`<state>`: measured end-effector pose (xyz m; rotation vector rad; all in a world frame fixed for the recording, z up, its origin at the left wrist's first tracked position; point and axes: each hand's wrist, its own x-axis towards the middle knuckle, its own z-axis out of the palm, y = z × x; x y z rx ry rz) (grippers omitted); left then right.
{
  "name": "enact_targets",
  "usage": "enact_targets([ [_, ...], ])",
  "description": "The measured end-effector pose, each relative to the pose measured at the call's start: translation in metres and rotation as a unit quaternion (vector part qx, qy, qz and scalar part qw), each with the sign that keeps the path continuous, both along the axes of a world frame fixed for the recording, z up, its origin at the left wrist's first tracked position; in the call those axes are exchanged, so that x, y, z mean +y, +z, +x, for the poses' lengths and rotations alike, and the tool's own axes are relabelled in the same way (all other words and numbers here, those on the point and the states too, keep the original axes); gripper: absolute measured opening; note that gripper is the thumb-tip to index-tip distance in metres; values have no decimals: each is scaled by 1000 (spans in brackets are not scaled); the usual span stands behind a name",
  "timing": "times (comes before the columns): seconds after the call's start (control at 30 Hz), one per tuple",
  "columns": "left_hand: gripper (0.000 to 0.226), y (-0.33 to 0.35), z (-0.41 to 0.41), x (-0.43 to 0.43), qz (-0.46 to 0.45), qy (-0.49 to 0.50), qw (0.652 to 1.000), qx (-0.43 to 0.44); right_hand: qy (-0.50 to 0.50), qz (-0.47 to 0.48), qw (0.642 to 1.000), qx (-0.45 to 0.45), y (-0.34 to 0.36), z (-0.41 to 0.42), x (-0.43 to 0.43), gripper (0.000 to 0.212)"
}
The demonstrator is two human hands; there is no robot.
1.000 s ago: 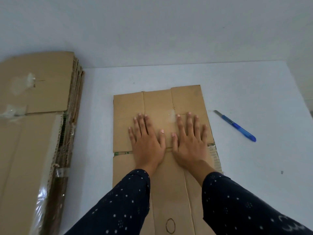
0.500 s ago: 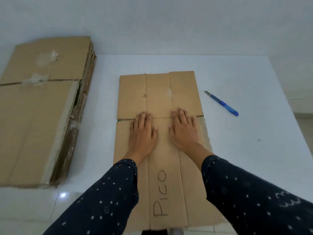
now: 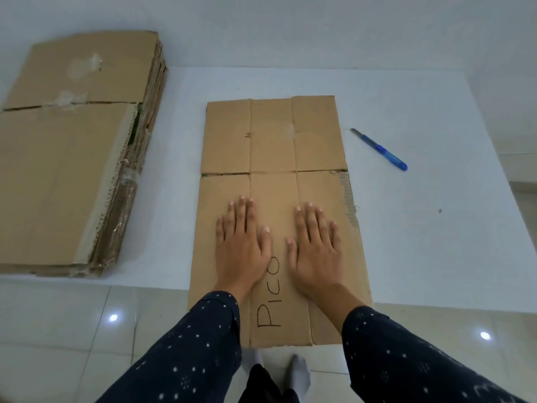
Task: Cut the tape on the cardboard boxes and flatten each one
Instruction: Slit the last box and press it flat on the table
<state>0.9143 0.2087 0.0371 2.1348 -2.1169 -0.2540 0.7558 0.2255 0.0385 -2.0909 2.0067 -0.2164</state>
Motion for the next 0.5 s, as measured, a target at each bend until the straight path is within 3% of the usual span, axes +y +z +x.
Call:
enact_targets([
  [0.43, 68, 7, 2, -5, 33, -6, 999, 10, 8, 35, 999, 10, 7, 1, -3, 65],
  [0.5, 64, 12, 5, -5, 51, 38, 997, 35, -32, 66, 997, -4, 14, 0, -5, 66],
])
